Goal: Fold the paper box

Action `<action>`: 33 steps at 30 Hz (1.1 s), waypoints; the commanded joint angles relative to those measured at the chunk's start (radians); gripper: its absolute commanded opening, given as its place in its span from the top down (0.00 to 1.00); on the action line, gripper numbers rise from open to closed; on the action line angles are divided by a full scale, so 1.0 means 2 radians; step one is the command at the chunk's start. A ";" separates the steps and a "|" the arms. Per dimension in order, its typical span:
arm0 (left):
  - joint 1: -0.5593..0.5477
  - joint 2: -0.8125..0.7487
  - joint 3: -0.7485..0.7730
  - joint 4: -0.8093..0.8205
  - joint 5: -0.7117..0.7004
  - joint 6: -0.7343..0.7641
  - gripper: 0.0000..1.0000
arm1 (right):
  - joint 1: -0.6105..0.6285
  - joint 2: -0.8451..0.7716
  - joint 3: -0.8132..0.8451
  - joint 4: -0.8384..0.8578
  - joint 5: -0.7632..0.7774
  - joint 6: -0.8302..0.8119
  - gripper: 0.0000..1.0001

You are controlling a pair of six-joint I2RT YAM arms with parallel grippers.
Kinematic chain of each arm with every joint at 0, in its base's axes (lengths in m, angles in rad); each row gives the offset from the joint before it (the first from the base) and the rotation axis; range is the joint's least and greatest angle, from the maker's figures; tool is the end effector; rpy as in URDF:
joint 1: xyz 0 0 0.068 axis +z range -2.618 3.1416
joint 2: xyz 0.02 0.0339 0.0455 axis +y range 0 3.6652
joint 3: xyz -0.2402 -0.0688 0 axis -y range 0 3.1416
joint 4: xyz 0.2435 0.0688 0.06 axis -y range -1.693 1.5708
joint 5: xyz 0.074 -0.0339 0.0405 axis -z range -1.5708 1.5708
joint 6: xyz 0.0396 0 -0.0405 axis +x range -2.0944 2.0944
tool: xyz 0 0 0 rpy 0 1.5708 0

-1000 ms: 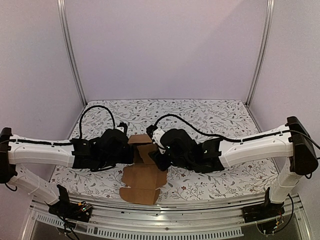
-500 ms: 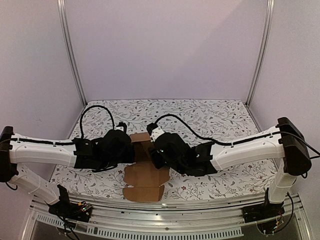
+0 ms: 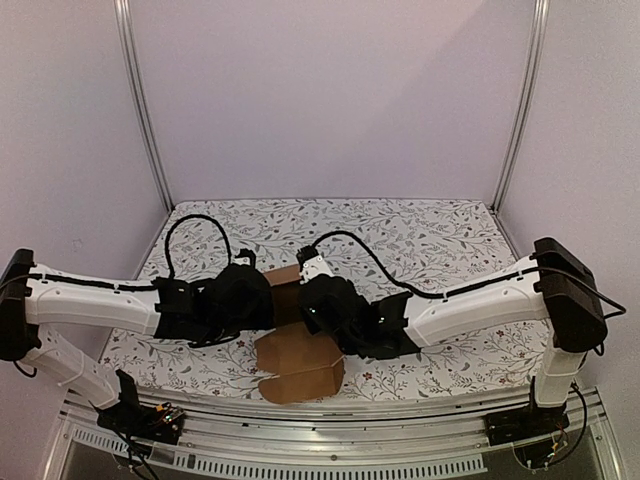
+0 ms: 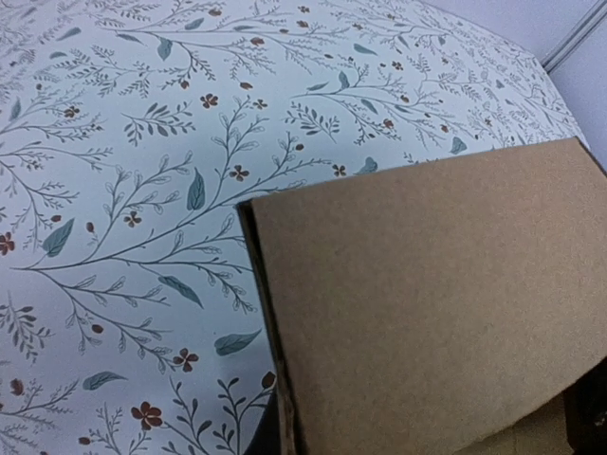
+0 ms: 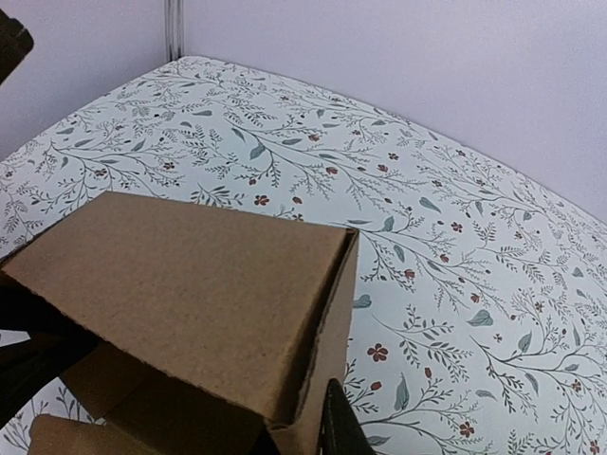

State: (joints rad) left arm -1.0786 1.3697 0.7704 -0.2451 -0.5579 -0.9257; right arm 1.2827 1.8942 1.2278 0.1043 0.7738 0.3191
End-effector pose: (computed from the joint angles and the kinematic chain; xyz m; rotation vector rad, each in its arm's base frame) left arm 0.1500 -0.2354 0.1806 -0.0731 2.2847 -0.3773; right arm 0.1434 0.3866 0.1834 -0.5071 1.9017 0.2164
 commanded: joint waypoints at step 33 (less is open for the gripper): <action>-0.013 -0.114 -0.026 -0.067 0.121 0.060 0.31 | -0.033 0.015 -0.027 0.043 -0.047 -0.034 1.00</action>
State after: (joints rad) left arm -1.0920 1.2098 0.7639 -0.3038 -0.3649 -0.8543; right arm 1.2572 1.9331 1.2354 0.1272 0.8146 0.2817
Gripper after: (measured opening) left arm 0.674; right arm 0.027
